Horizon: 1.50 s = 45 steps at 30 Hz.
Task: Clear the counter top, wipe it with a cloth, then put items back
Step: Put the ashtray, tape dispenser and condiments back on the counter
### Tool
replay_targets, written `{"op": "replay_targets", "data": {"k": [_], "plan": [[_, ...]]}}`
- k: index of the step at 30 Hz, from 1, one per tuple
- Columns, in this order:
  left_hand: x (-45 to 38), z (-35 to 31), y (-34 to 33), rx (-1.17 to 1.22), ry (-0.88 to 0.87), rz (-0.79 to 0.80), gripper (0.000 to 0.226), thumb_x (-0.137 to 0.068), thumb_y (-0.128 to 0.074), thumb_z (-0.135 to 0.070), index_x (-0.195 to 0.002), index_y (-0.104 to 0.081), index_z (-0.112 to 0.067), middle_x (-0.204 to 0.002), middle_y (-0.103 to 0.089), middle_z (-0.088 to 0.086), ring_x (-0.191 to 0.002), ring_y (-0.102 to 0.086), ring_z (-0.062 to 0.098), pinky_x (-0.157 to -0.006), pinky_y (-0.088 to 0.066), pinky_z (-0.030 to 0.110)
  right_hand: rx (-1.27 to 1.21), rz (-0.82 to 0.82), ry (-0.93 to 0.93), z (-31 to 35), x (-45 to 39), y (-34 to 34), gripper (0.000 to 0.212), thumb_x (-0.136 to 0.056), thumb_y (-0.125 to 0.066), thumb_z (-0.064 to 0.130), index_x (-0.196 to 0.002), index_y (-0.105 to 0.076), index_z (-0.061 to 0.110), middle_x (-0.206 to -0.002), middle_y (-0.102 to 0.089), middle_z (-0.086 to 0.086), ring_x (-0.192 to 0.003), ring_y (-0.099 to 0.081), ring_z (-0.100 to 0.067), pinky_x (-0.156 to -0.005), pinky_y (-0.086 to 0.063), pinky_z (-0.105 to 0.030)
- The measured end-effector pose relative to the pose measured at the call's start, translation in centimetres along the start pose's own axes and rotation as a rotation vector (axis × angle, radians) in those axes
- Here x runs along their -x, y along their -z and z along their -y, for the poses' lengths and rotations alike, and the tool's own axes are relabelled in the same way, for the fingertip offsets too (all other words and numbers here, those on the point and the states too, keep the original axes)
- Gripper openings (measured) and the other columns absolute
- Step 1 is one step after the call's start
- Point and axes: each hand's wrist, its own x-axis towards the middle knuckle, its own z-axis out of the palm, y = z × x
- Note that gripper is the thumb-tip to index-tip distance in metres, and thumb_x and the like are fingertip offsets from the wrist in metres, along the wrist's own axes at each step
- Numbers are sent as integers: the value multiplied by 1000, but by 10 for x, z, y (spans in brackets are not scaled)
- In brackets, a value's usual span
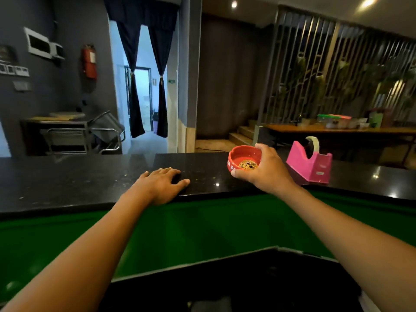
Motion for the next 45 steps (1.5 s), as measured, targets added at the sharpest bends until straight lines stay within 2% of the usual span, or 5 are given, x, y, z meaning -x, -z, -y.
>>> {"op": "replay_targets", "data": {"k": [22,30,37,41,45], "plan": [[-1,3,-5,-5,41,-63,102,-56,0,-95,-145,-26,-52,-155,-25,-23,-141,-30,7,-119,-16,38,98,161,-377,-136,-201,-52,108,-60,-77,67,-140,-36,7,-140,-43,-13,-124,-45,-34,-95,-42,-41],[0,-2,-1,4,39,-43,88,-72,-8,-90,-145,-30,-45,-156,-29,-14,-140,-34,11,-120,-16,44,-39,87,-456,-131,-161,-49,141,-58,-82,62,-152,11,15,-161,-2,-13,-146,-13,-38,-115,-19,-52],[9,-9,2,-36,19,-81,61,-94,-29,-66,-144,-38,-33,-151,-42,0,-131,-47,24,-106,-36,44,-22,112,-304,-70,-62,-29,116,-70,-80,50,-152,-10,10,-157,-21,-16,-142,-26,-35,-114,-28,-47],[38,-14,-7,-78,-37,-156,62,-97,-23,-62,-148,-34,-29,-156,-35,1,-141,-35,21,-115,-26,43,-134,196,-27,-7,19,-27,72,-78,-75,43,-138,-44,17,-139,-50,-8,-126,-48,-23,-100,-41,-36],[123,-8,-36,45,-216,-360,60,-95,-40,-56,-148,-33,-29,-157,-30,-7,-147,-21,12,-122,-11,38,-274,250,269,55,110,-50,55,-83,-72,35,-132,-50,23,-131,-53,3,-120,-49,-8,-102,-40,-26]]}}
